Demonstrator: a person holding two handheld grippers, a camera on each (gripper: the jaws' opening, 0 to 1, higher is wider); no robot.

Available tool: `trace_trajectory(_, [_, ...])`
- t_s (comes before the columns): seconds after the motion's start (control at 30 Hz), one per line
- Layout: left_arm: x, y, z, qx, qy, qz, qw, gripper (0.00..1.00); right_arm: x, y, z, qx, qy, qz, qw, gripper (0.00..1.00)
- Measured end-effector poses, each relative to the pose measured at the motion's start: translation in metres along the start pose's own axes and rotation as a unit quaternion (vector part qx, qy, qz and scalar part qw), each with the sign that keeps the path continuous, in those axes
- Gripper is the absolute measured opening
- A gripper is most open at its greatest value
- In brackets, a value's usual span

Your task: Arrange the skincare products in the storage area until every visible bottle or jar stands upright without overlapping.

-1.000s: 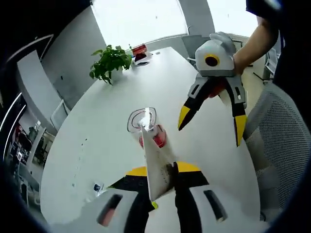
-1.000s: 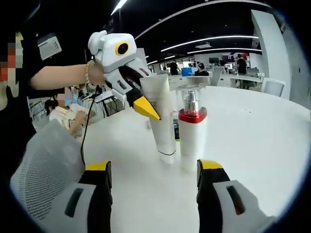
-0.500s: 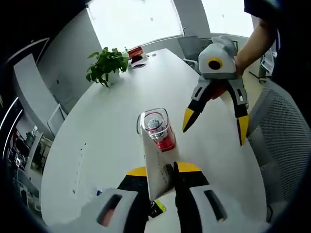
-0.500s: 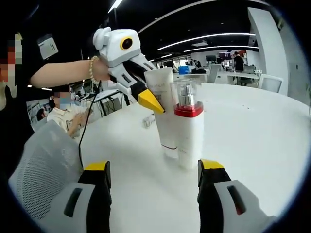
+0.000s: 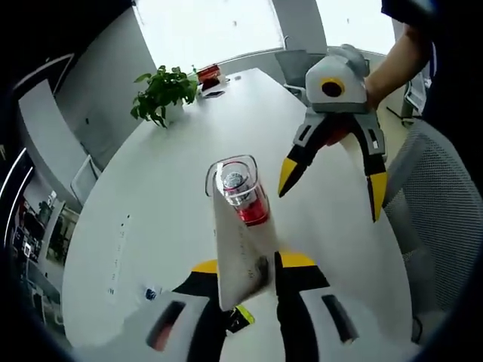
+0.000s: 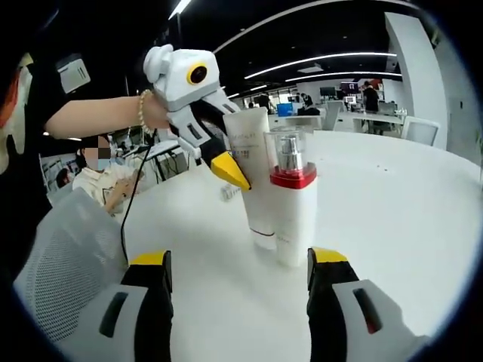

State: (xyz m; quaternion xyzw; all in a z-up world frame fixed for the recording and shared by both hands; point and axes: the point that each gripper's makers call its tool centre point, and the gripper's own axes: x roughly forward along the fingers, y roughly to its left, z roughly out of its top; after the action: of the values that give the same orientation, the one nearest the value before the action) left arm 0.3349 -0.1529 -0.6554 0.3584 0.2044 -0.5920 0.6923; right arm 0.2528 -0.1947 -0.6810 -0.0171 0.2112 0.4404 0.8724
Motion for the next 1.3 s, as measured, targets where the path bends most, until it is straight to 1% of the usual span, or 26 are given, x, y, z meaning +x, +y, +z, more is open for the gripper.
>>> trace_trajectory(0.1, [-0.002, -0.002, -0.001, -0.013, -0.001, -0.001, 0.9999, 0.3, -0.001, -0.001, -0.001, 0.001, 0.001, -0.001, 1.0, 0.73])
trace_trajectory(0.27, [-0.008, -0.001, -0.007, -0.038, -0.002, 0.006, 0.9993, 0.36, -0.003, -0.001, -0.002, 0.001, 0.002, -0.002, 1.0, 0.73])
trace_trajectory(0.33, [-0.011, -0.003, -0.007, -0.059, -0.007, 0.009, 0.9982, 0.39, -0.003, -0.001, 0.0, 0.002, 0.001, -0.004, 1.0, 0.75])
trace_trajectory(0.43, [-0.017, -0.006, -0.006, -0.085, -0.014, 0.022, 0.996, 0.46, -0.003, -0.002, 0.002, -0.001, 0.0, -0.008, 1.0, 0.76])
trace_trajectory(0.53, [-0.022, -0.007, -0.012, -0.106, -0.014, 0.033, 0.9937, 0.53, -0.003, -0.001, 0.006, -0.003, -0.002, -0.007, 1.0, 0.77])
trace_trajectory(0.57, [-0.024, -0.008, -0.012, -0.11, -0.015, 0.034, 0.9933, 0.53, -0.003, 0.0, 0.006, -0.004, -0.002, -0.007, 1.0, 0.77])
trace_trajectory(0.63, [-0.028, -0.01, -0.015, -0.131, -0.019, 0.039, 0.9904, 0.55, -0.003, 0.001, 0.007, -0.005, -0.001, -0.007, 1.0, 0.77])
trace_trajectory(0.77, [-0.036, -0.019, -0.014, -0.157, -0.023, 0.049, 0.9862, 0.6, -0.005, 0.004, 0.009, -0.006, -0.004, -0.009, 0.9999, 0.77])
trace_trajectory(0.83, [-0.038, -0.02, -0.016, -0.168, -0.024, 0.056, 0.984, 0.64, -0.006, 0.003, 0.009, -0.007, -0.004, -0.01, 0.9999, 0.77])
trace_trajectory(0.87, [-0.042, -0.019, -0.018, -0.178, -0.027, 0.071, 0.9812, 0.66, -0.007, 0.004, 0.01, -0.008, -0.003, -0.011, 0.9999, 0.76])
trace_trajectory(0.9, [-0.043, -0.019, -0.018, -0.18, -0.028, 0.074, 0.9805, 0.69, -0.008, 0.005, 0.01, -0.01, -0.004, -0.012, 0.9999, 0.76])
trace_trajectory(0.97, [-0.048, -0.023, -0.02, -0.192, -0.029, 0.082, 0.9775, 0.73, -0.009, 0.004, 0.009, -0.011, -0.003, -0.014, 0.9998, 0.77])
trace_trajectory(1.0, [-0.052, -0.025, -0.021, -0.197, -0.031, 0.088, 0.9759, 0.75, -0.011, 0.007, 0.009, -0.011, -0.004, -0.015, 0.9998, 0.77])
trace_trajectory(1.03, [-0.054, -0.028, -0.022, -0.199, -0.031, 0.09, 0.9753, 0.76, -0.012, 0.007, 0.009, -0.012, -0.004, -0.017, 0.9998, 0.77])
trace_trajectory(1.13, [-0.06, -0.034, -0.028, -0.211, -0.029, 0.097, 0.9722, 0.78, -0.013, 0.005, 0.009, -0.017, -0.007, -0.025, 0.9995, 0.81])
trace_trajectory(1.2, [-0.065, -0.038, -0.031, -0.22, -0.031, 0.108, 0.9689, 0.81, -0.016, 0.007, 0.011, -0.019, -0.009, -0.03, 0.9993, 0.85])
trace_trajectory(1.23, [-0.069, -0.038, -0.034, -0.229, -0.034, 0.116, 0.9658, 0.82, -0.016, 0.007, 0.011, -0.02, -0.01, -0.033, 0.9992, 0.85])
trace_trajectory(1.3, [-0.072, -0.041, -0.035, -0.237, -0.038, 0.125, 0.9627, 0.84, -0.016, 0.006, 0.011, -0.023, -0.009, -0.037, 0.999, 0.86])
